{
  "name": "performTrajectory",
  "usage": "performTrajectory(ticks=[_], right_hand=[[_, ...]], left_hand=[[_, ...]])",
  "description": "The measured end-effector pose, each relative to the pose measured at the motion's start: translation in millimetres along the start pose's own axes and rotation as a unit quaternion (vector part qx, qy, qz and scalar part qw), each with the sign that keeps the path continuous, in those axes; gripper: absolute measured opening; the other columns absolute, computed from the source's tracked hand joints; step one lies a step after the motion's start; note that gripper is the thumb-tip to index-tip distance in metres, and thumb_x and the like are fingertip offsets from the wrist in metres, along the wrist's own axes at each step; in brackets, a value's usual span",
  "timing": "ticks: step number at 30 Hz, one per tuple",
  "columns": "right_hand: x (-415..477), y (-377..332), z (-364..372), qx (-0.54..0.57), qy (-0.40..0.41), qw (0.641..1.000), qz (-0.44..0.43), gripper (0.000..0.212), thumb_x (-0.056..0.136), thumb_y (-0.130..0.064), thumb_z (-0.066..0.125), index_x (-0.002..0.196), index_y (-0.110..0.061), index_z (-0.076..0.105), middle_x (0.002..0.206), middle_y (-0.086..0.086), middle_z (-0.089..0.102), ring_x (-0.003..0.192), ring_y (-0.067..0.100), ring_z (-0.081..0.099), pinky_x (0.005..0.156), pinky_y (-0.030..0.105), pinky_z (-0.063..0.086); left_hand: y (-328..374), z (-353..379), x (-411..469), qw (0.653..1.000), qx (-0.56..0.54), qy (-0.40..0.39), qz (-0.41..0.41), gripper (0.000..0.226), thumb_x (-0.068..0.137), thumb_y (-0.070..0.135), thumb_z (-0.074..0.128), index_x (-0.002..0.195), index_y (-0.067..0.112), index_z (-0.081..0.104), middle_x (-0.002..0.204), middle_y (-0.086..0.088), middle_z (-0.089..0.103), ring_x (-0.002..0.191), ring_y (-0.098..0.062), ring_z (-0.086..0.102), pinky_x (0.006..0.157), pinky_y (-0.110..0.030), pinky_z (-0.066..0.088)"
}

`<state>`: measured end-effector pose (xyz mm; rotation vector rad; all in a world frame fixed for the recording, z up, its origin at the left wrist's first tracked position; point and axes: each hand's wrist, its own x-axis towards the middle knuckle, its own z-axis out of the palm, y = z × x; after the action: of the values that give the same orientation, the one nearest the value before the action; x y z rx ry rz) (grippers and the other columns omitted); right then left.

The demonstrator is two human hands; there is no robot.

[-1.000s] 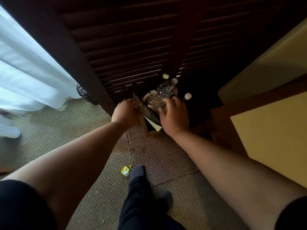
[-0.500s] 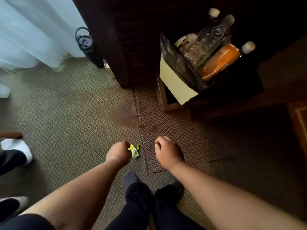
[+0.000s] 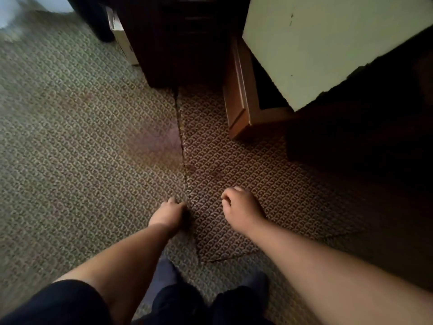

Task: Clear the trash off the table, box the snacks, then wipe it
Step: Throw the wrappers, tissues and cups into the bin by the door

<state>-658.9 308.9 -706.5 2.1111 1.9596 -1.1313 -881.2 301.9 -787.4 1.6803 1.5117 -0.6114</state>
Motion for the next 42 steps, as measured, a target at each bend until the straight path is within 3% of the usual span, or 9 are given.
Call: performTrajectory(ticks=[4,10,19,25,28,30,34,39,42], right_hand=[[-10,-20,-36,0.011,0.023,1.0,0.011,0.011,0.094,-0.022,0.06,0.098,-0.02,0.07,0.104,0.003,0.066,0.094,0.027,0.063,0.083,0.038,0.054],[-76,-93,-173,0.052,0.074,0.996,-0.001,0.013,0.096,-0.024,0.055,0.097,-0.02,0.068,0.102,0.001,0.065,0.095,0.024,0.06,0.079,0.038,0.052],[-205,-156,-379,0.145,0.146,0.978,0.03,0.016,0.096,-0.031,0.049,0.087,-0.021,0.058,0.092,-0.006,0.06,0.088,0.018,0.06,0.071,0.036,0.045],[-228,-161,-486,0.172,0.212,0.961,0.04,0.018,0.095,-0.037,0.054,0.104,-0.028,0.067,0.102,-0.009,0.069,0.096,0.012,0.066,0.081,0.037,0.057],[-217,-152,-513,0.172,0.237,0.955,0.045,0.01,0.098,-0.031,0.058,0.102,-0.029,0.067,0.102,-0.01,0.067,0.096,0.008,0.064,0.081,0.035,0.057],[-206,-146,-523,0.172,0.25,0.951,0.06,0.012,0.099,-0.031,0.057,0.107,-0.031,0.067,0.104,-0.012,0.066,0.096,0.006,0.063,0.082,0.032,0.057],[-178,-135,-528,0.183,0.252,0.946,0.089,0.015,0.103,-0.029,0.054,0.106,-0.028,0.069,0.101,-0.008,0.069,0.088,0.004,0.063,0.077,0.028,0.055],[-145,-131,-532,0.178,0.231,0.948,0.126,0.017,0.105,-0.026,0.052,0.11,-0.024,0.069,0.106,-0.008,0.066,0.098,0.007,0.064,0.064,0.006,0.035],[-130,-135,-534,0.183,0.218,0.949,0.139,0.017,0.103,-0.025,0.053,0.111,-0.023,0.068,0.109,-0.004,0.066,0.101,0.01,0.065,0.072,0.013,0.044]], left_hand=[[23,-52,-19,0.99,-0.107,0.096,0.002,0.017,0.094,0.026,0.059,0.107,0.019,0.067,0.104,-0.016,0.063,0.098,-0.039,0.065,0.086,-0.037,0.052],[115,-216,-136,0.948,-0.233,0.217,0.016,0.022,0.08,0.046,0.068,0.093,0.029,0.069,0.084,-0.002,0.075,0.084,-0.026,0.07,0.073,-0.035,0.056],[237,-398,-337,0.916,-0.29,0.259,0.101,0.008,0.084,0.033,0.075,0.089,0.03,0.069,0.073,0.013,0.073,0.066,0.003,0.067,0.06,-0.026,0.053],[315,-486,-355,0.924,-0.251,0.274,0.09,0.004,0.084,0.026,0.069,0.084,0.03,0.068,0.074,0.012,0.068,0.072,-0.004,0.064,0.053,-0.009,0.036],[332,-519,-322,0.928,-0.227,0.289,0.064,0.013,0.087,0.019,0.061,0.093,0.023,0.071,0.083,0.008,0.068,0.079,-0.013,0.065,0.057,-0.019,0.043],[336,-539,-297,0.935,-0.19,0.293,0.054,0.021,0.086,0.02,0.055,0.099,0.022,0.072,0.093,0.001,0.072,0.088,-0.022,0.068,0.069,-0.028,0.052],[337,-565,-249,0.955,-0.064,0.285,0.058,0.026,0.094,0.019,0.05,0.107,0.022,0.072,0.103,-0.004,0.074,0.097,-0.027,0.069,0.078,-0.035,0.056],[333,-569,-207,0.972,0.078,0.21,0.072,0.029,0.096,0.031,0.049,0.116,0.026,0.07,0.12,-0.005,0.071,0.111,-0.03,0.067,0.087,-0.038,0.054],[334,-571,-200,0.972,0.13,0.174,0.094,0.031,0.096,0.032,0.05,0.12,0.027,0.068,0.131,-0.003,0.063,0.119,-0.029,0.062,0.094,-0.04,0.052]])
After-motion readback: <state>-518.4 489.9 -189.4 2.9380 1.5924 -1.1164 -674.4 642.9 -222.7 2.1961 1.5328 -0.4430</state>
